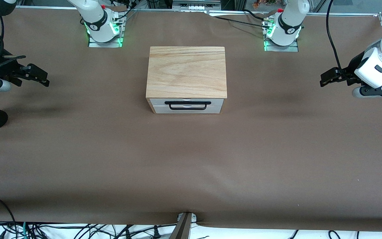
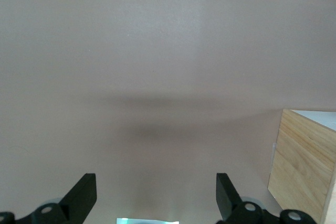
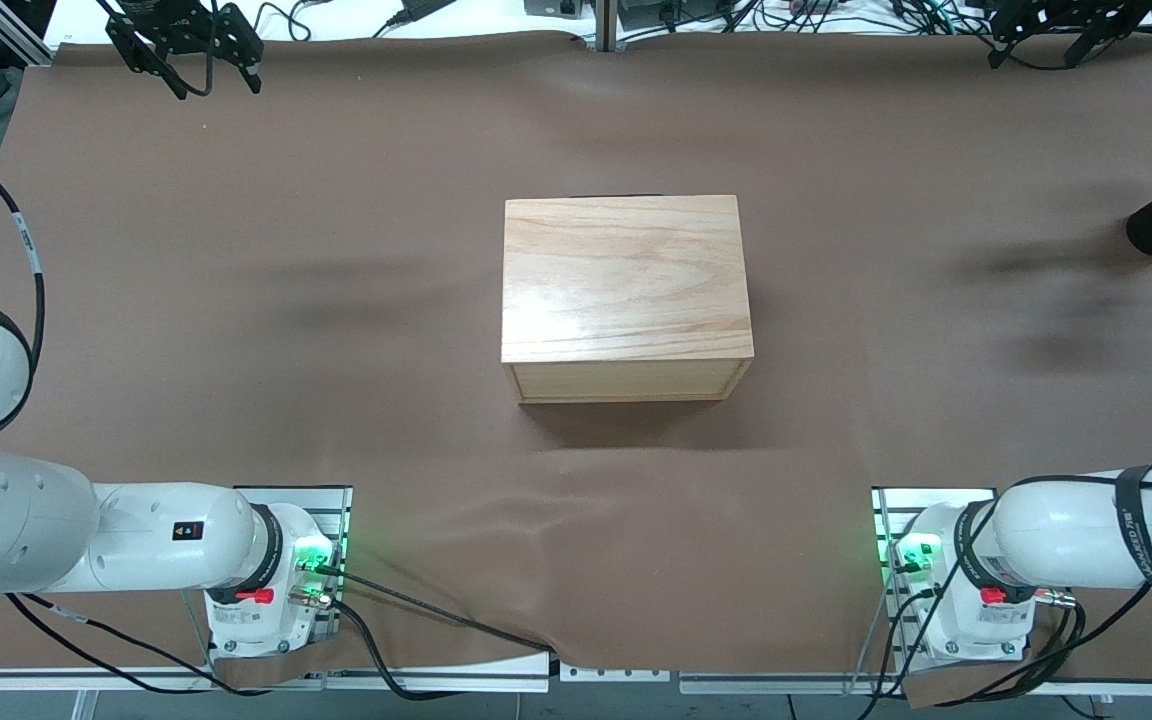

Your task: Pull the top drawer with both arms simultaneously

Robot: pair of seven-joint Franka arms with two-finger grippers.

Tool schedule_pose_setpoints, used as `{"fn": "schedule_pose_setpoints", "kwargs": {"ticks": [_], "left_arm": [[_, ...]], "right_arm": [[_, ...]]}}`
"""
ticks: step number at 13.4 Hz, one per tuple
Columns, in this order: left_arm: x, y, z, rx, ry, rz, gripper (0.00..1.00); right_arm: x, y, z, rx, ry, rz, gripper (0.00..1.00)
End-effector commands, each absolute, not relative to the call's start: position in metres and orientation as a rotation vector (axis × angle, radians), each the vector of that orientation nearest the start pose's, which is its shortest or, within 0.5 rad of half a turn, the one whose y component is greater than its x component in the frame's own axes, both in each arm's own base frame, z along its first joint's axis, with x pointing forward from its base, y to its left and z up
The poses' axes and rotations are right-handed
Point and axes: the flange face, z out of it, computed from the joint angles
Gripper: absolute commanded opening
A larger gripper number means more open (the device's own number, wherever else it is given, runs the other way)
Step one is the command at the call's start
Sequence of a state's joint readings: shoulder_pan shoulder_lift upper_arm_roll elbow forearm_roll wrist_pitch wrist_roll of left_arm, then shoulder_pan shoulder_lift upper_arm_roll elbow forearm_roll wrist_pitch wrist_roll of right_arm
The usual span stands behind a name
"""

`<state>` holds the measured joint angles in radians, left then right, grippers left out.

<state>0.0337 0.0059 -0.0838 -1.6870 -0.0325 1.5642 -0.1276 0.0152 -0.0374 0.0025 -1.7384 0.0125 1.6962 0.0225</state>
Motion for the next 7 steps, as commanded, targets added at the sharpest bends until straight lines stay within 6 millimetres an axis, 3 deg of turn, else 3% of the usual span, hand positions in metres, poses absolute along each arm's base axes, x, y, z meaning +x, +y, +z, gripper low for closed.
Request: {"fn": "schedule_pose_setpoints", "kwargs": {"ticks": [1,7], "left_arm": [[0.5405,-0.0328,0.5660,-3.128,-0.121,0.185,1.00],[0.5386,-0.0329,0.5617,-3.128,-0.119,0.195,1.00]], "right_arm": [[0.5466,0.0101,0.5793,-3.114,0.010,0.001,1.00],[0.5503,0.0149,0.5767,-3.109,-0.032,0.017,1.00]]}}
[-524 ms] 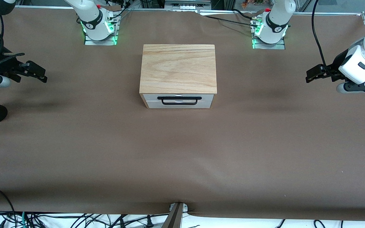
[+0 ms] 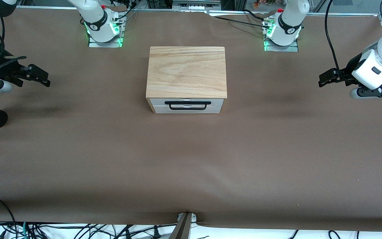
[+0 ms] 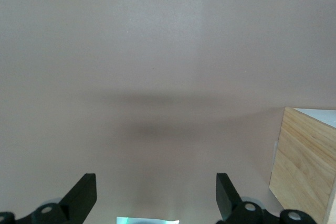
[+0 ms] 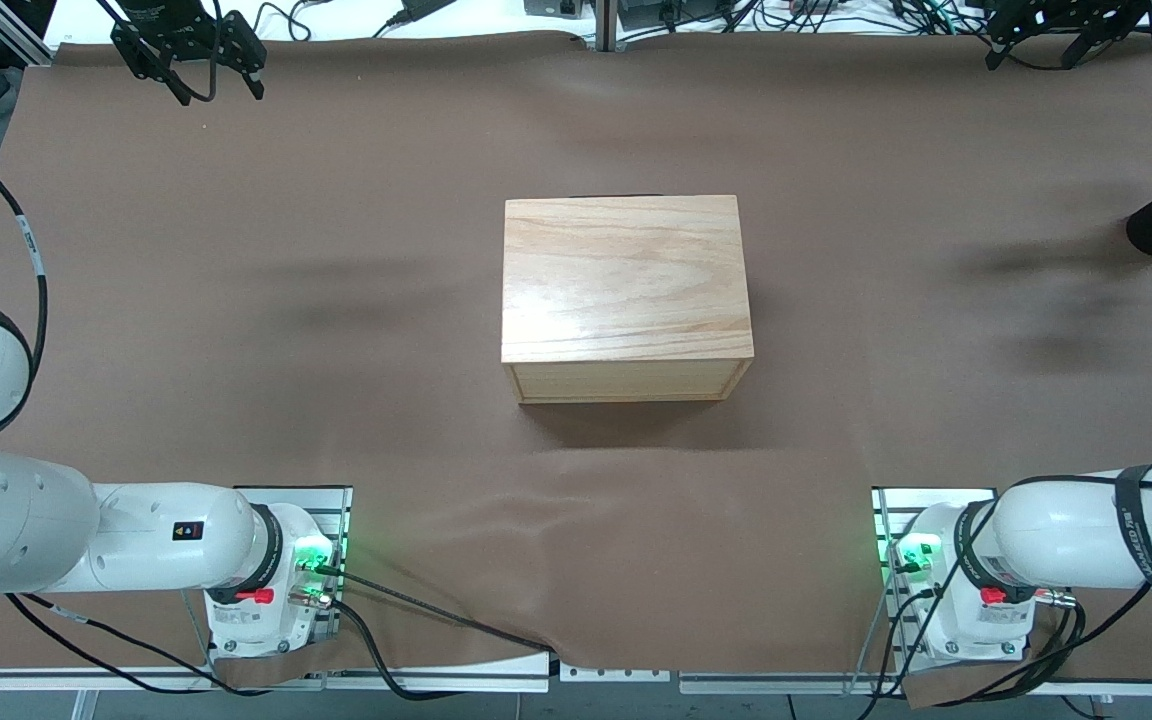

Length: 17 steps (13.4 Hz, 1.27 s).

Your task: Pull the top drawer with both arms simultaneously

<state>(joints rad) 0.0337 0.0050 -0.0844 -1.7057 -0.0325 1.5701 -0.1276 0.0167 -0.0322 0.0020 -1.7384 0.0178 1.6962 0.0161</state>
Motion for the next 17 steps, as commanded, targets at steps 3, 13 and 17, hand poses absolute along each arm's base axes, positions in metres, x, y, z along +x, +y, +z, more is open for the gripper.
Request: {"fn": "schedule_pose_setpoints", "kwargs": {"ticks": [3,13,17], "left_arm": [[0.538,-0.032,0.562,-3.128,-0.121,0.197,1.00],[0.545,-0.035,0.547,-3.131,-0.181,0.175,1.00],[0.553,-0.038,0.525,-3.136,-0.175,0.146,1.00]], "right_arm": [[0.550,0.017,0.574,-3.103,-0.033,0.036,1.00],[0.565,0.057,0.548,-3.094,-0.139,0.114,1.00],[0.574,0.101,0.500,-2.838,-0.142,0.295,1.00]]}}
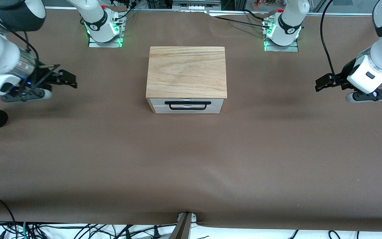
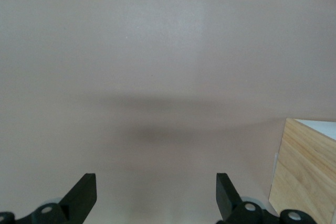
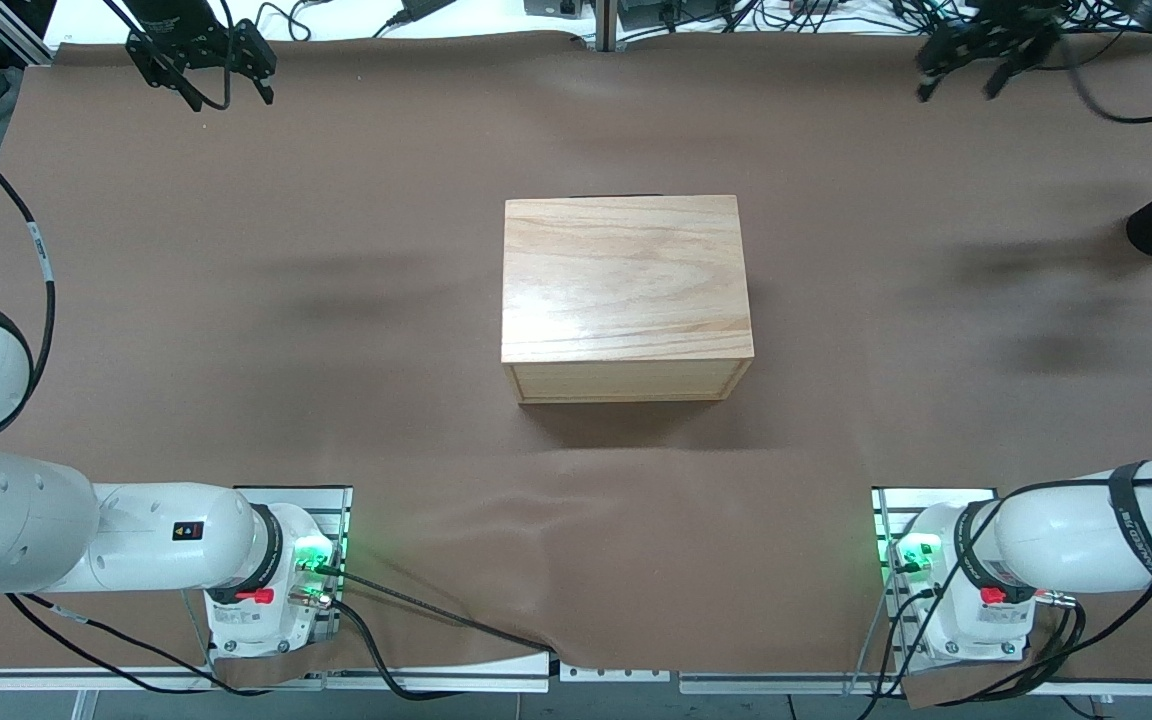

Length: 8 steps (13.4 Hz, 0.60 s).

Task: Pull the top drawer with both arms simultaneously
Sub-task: 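Move the right gripper toward the handle while the left gripper approaches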

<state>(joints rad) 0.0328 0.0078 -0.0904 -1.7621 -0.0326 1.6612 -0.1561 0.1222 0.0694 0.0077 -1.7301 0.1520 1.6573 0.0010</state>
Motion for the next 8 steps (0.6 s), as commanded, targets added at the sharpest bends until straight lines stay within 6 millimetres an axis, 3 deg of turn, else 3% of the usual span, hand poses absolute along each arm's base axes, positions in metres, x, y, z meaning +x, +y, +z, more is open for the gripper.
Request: {"fn": "schedule_pose_setpoints", "kwargs": {"ticks": [1,2,4,8], "left_arm": [[0.553,-0.039,0.519,-3.137,-0.173,0.137,1.00],[0.553,-0.039,0.516,-3.138,-0.173,0.132,1.00],[0.554,-0.039,0.506,-3.138,-0.171,0.132,1.00],[0.554,-0.039,0.465,-3.140,-0.170,0.091,1.00]], "right_arm": [[0.582,0.110,0.476,-2.750,-0.122,0.346,1.00],[0.590,0.121,0.453,-2.680,-0.120,0.370,1.00],[0.598,0.164,0.421,-2.554,-0.126,0.372,1.00],[0.599,0.245,0.355,-2.327,-0.148,0.350,1.00]]}}
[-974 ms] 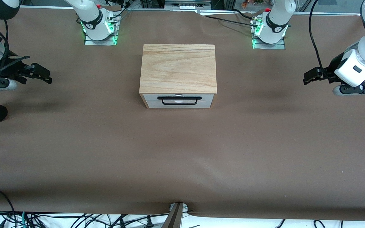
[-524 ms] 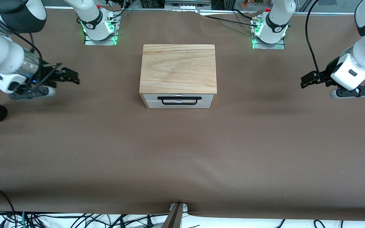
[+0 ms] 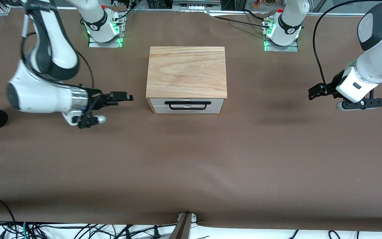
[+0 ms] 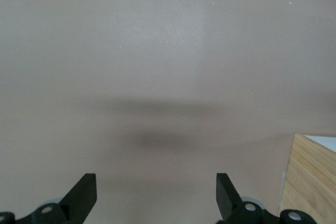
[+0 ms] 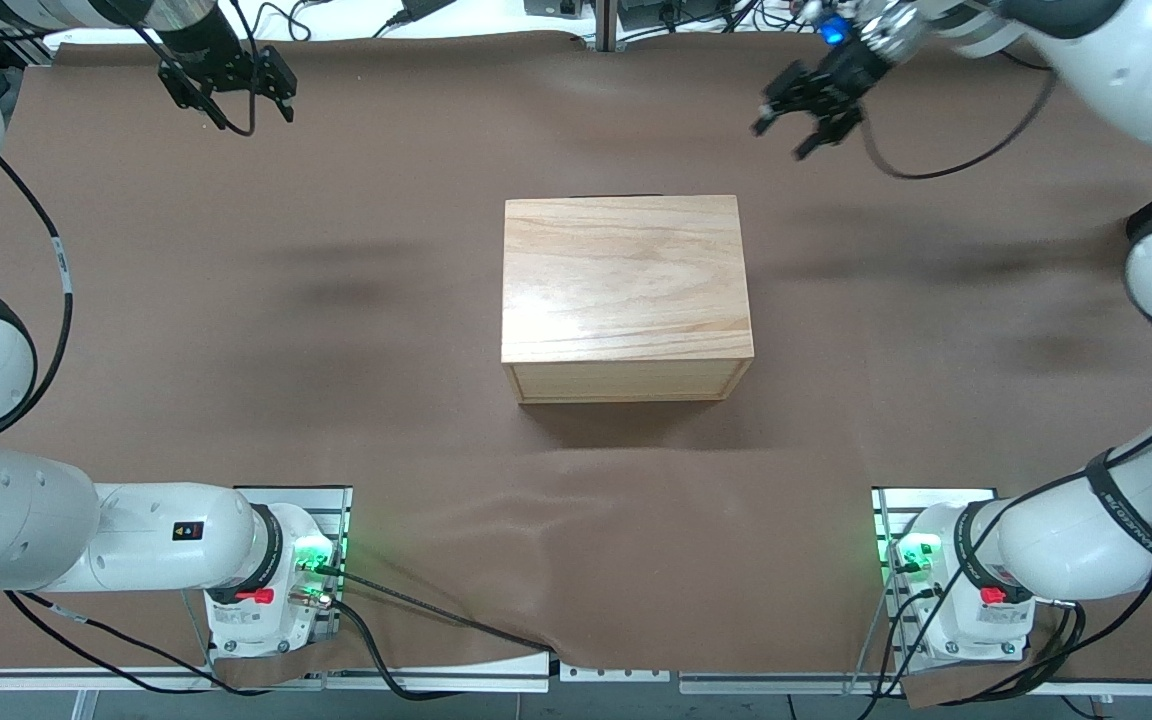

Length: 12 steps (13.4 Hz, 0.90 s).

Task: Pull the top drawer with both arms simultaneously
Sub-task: 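Move the right gripper toward the handle while the left gripper approaches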

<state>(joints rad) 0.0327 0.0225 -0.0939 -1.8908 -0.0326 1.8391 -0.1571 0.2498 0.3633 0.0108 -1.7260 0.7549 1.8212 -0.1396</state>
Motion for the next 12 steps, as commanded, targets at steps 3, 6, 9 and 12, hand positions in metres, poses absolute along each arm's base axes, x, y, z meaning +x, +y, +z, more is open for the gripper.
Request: {"fn": "schedule_pose_setpoints", "kwargs": {"ticks": [3,6,9,12], "left_arm": [[0.556,-0.049,0.430,-3.153,-0.147,0.044,1.00],[0.558,-0.059,0.397,-3.249,-0.229,0.020,1.00],[0.558,-0.071,0.367,-3.322,-0.304,0.034,1.00],[0.559,-0.089,0.351,-3.434,-0.141,0.048,1.00]], "right_arm": [[0.599,0.263,0.312,-2.209,-0.181,0.293,1.00],[0.598,0.279,0.260,-2.021,-0.279,0.158,1.00],[0.584,0.291,0.233,-1.898,-0.217,0.097,1.00],[0.564,0.291,0.198,-1.788,-0.161,0.009,1.00]]}}
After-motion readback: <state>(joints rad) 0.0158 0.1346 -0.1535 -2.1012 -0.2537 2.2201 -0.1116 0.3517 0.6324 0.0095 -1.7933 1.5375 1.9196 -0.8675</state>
